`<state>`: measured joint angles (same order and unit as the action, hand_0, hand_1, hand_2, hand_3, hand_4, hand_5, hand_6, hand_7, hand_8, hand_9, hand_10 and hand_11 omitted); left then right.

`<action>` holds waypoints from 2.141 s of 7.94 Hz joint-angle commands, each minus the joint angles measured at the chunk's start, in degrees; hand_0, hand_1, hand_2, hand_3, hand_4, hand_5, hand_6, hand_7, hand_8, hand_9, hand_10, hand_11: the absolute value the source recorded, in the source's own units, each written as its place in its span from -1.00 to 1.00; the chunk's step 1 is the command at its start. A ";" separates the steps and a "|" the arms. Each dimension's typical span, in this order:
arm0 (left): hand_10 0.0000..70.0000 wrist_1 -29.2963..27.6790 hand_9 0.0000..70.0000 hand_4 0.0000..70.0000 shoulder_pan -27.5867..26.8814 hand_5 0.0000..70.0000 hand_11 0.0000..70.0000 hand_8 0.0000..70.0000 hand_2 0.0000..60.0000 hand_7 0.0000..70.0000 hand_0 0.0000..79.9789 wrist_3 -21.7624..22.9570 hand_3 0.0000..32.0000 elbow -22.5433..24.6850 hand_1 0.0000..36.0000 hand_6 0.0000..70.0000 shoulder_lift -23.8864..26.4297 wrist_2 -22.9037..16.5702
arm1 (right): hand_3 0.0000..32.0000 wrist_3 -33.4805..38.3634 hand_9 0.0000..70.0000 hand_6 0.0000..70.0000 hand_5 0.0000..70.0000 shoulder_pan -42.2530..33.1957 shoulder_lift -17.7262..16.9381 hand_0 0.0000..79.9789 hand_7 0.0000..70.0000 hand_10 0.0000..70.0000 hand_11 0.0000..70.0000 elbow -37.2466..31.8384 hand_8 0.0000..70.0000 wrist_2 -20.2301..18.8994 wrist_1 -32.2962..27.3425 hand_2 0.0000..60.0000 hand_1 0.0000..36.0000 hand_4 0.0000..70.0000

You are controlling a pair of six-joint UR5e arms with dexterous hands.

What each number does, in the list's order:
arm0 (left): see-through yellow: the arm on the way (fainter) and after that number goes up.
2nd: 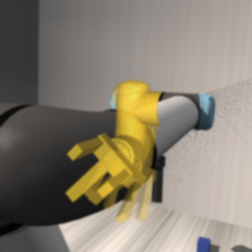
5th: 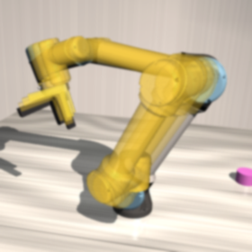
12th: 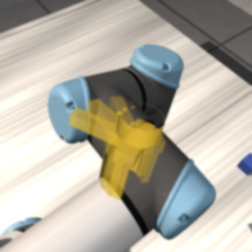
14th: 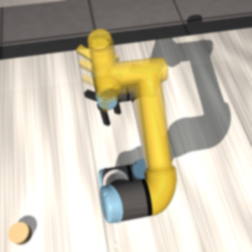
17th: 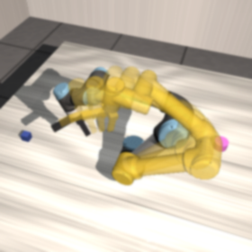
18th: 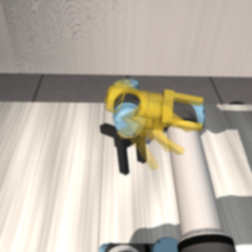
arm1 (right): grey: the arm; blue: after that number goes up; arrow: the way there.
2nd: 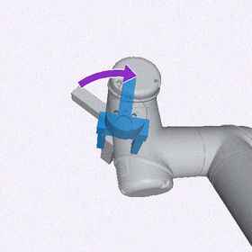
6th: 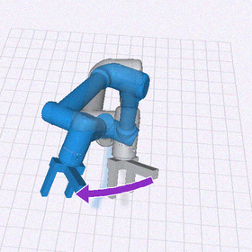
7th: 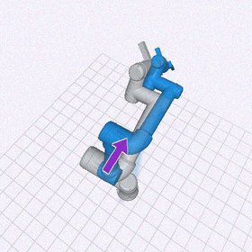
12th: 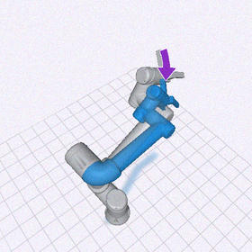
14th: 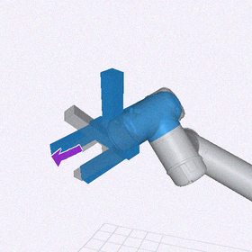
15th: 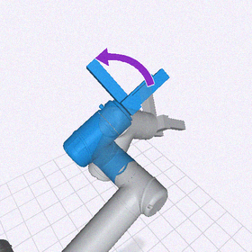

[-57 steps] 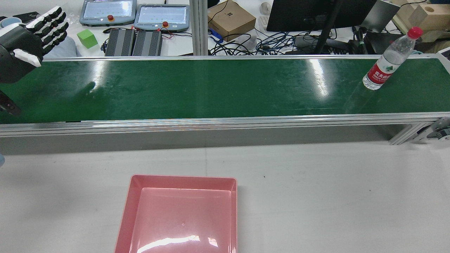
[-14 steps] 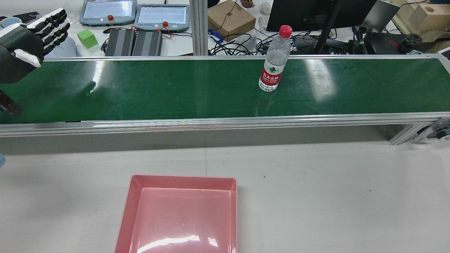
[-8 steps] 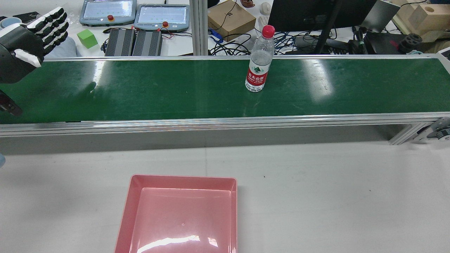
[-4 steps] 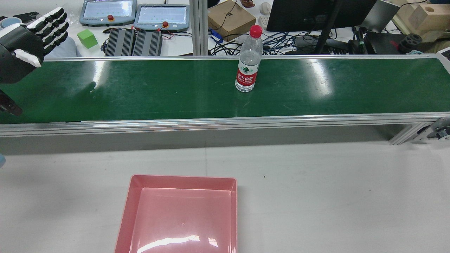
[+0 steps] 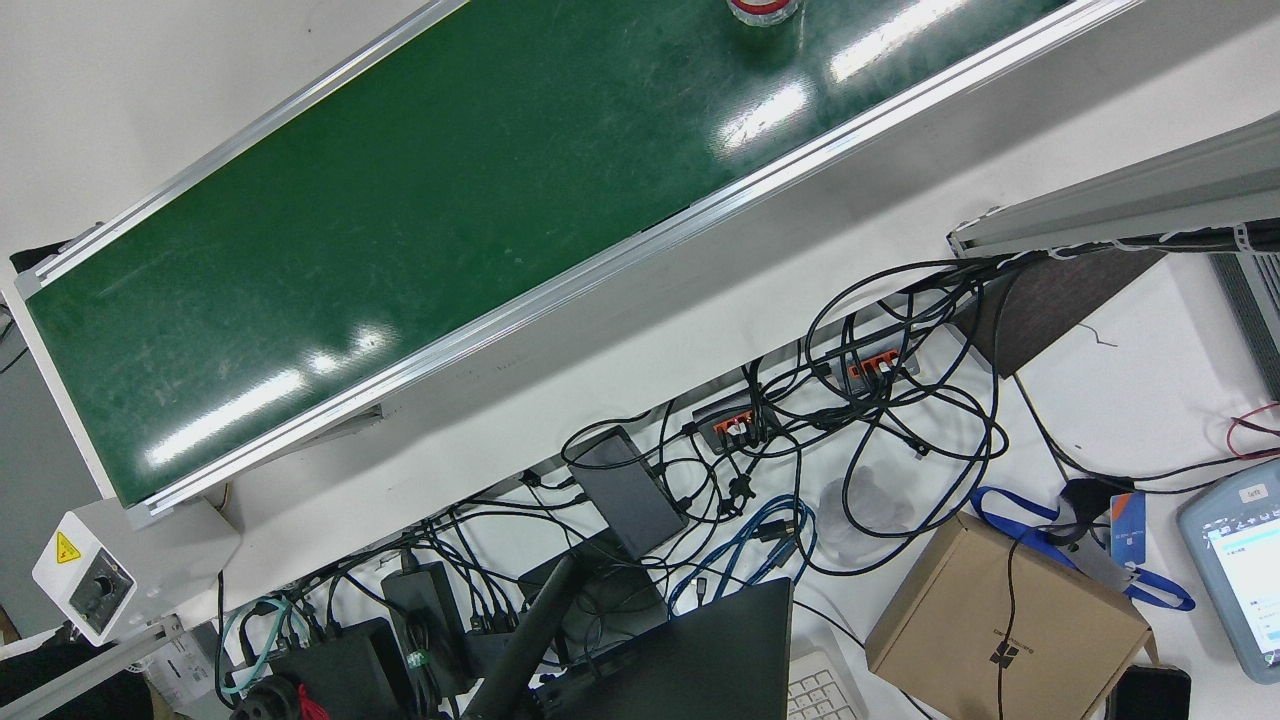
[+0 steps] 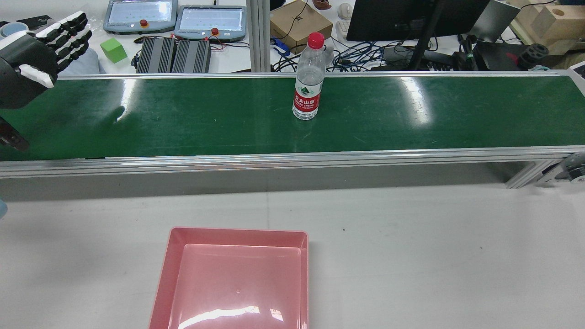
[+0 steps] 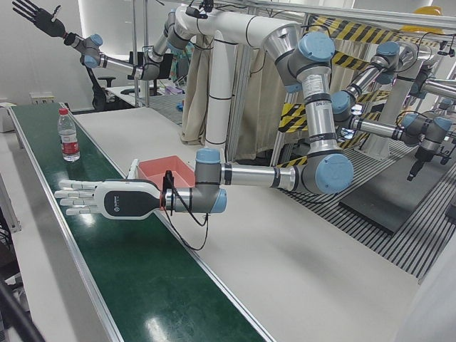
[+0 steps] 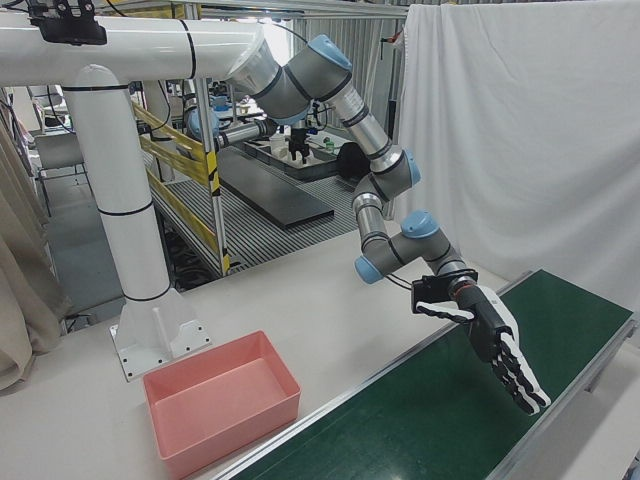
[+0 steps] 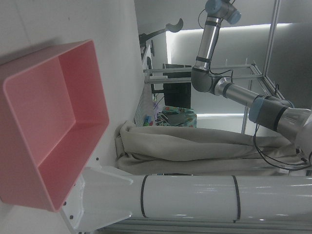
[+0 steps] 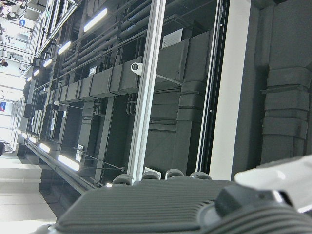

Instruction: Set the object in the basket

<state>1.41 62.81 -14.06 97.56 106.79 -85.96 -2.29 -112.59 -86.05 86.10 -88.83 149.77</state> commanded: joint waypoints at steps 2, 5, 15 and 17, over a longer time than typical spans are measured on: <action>-1.00 0.00 -0.92 -0.86 -0.06 -0.81 -0.97 -0.90 -1.00 -1.00 0.33 -0.09 -1.00 0.00 -0.86 -1.00 0.00 0.00 | -1.00 0.00 -1.00 -1.00 -1.00 0.00 0.00 -1.00 -1.00 -1.00 -1.00 0.04 -1.00 -0.03 0.00 -1.00 -1.00 -1.00; -1.00 0.52 -0.98 -0.96 -2.58 -0.84 -0.99 -0.96 -1.00 -1.00 0.33 -1.22 -1.00 0.18 -0.87 -1.00 2.44 0.35 | -1.00 0.00 -1.00 -1.00 -1.00 0.00 0.00 -1.00 -1.00 -1.00 -1.00 0.04 -1.00 -0.03 0.00 -1.00 -1.00 -1.00; -0.99 6.86 -1.00 -1.00 -9.20 -0.87 -0.96 -1.00 -1.00 -1.00 0.38 -6.67 -0.89 0.00 -0.79 -1.00 11.78 6.33 | -1.00 0.00 -1.00 -1.00 -1.00 0.00 0.00 -1.00 -1.00 -1.00 -1.00 0.12 -1.00 -0.03 0.00 -1.00 -1.00 -1.00; -0.98 6.77 -1.00 -1.00 -9.72 -0.89 -0.93 -0.99 -1.00 -1.00 0.35 -11.93 -0.80 -0.09 -0.86 -1.00 11.78 6.33 | -1.00 0.00 -1.00 -1.00 -1.00 0.00 0.00 -1.00 -1.00 -1.00 -1.00 0.12 -1.00 -0.03 0.00 -1.00 -1.00 -1.00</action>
<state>8.35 53.51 -21.15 97.55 118.35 -79.72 -2.29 -112.59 -86.05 86.22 -88.86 149.77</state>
